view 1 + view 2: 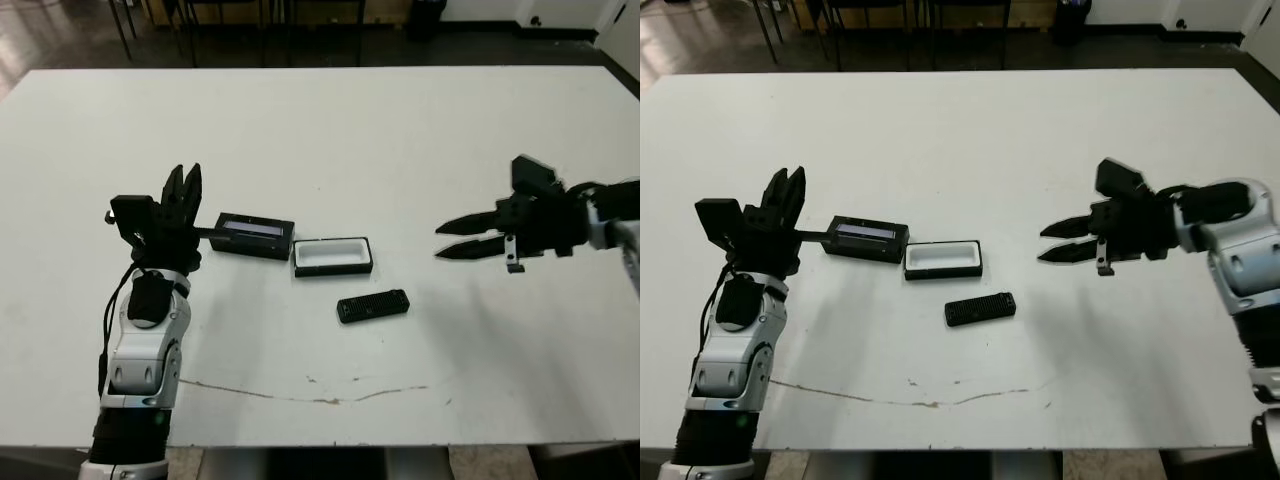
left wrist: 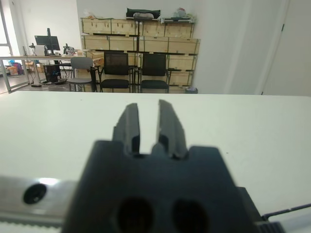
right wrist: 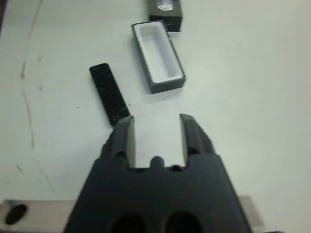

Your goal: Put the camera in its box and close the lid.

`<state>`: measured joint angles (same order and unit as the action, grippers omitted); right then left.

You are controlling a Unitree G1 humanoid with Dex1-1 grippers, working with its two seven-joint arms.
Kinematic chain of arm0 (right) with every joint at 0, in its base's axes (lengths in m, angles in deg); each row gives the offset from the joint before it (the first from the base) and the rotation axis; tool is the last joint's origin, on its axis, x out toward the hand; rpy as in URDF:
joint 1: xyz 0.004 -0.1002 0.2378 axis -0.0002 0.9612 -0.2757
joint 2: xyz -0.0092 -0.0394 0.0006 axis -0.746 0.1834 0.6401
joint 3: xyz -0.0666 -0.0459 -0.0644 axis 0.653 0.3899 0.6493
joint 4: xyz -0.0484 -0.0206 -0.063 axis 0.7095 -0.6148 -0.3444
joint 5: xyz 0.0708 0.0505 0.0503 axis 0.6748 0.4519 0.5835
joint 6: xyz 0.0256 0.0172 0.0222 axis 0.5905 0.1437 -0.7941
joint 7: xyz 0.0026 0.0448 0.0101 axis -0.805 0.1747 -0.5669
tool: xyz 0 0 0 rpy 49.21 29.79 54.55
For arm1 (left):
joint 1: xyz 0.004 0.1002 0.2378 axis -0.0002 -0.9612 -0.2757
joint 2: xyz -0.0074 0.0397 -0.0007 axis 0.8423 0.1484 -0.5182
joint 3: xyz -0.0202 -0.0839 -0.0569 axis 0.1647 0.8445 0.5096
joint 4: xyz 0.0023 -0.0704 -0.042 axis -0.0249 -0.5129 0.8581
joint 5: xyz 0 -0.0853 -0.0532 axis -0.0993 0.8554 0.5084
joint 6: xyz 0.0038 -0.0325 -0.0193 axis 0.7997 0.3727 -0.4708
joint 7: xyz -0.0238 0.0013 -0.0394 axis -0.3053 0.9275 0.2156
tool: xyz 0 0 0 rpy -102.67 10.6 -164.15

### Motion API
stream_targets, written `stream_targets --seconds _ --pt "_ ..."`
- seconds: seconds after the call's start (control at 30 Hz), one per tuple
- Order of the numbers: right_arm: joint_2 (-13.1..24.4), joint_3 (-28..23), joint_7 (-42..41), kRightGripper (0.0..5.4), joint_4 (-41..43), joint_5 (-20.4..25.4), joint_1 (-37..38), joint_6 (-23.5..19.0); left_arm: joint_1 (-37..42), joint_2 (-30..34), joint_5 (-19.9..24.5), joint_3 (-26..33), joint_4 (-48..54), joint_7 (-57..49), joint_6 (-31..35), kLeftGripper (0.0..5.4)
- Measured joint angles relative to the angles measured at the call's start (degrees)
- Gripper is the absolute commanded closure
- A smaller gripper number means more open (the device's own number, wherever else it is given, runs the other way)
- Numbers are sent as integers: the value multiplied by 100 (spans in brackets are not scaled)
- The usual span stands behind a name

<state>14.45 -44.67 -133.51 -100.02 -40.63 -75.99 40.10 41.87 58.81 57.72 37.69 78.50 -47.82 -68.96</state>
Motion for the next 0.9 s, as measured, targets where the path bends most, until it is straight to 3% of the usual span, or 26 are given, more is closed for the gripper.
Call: stream_targets --seconds 0.5,0.9 --pt "-406 99 -338 1 -577 -115 -206 131 0 1 -8 5 37 -1 119 540" --pt "-727 207 -464 1 -1026 -198 -247 191 0 0 -9 5 36 2 117 540"
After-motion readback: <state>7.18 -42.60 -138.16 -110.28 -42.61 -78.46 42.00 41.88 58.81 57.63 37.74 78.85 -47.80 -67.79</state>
